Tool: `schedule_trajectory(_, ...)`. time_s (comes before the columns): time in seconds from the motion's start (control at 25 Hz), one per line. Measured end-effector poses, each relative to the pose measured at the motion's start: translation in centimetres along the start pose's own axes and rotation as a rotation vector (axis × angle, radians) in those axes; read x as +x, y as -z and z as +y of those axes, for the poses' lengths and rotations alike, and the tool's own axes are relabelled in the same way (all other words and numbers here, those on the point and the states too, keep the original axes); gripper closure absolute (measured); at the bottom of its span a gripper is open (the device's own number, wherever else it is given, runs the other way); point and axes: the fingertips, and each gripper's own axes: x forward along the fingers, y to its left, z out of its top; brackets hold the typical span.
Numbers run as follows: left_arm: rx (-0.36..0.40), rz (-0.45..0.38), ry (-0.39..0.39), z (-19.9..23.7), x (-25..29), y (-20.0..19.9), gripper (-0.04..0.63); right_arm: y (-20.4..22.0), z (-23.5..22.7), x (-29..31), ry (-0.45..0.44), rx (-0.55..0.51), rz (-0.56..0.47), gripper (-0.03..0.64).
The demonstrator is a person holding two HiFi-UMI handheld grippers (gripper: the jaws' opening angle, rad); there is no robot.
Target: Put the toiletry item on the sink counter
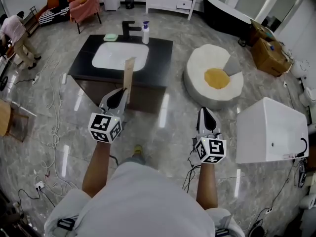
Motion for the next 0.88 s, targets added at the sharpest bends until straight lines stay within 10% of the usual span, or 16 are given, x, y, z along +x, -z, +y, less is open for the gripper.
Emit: schedule_trajectory(0.88,-0.065,0.035,0.075,15.7,15.0,1.9,0.593,-0.1,0.5,20.4,0.077,-0.001,0.043,0.614)
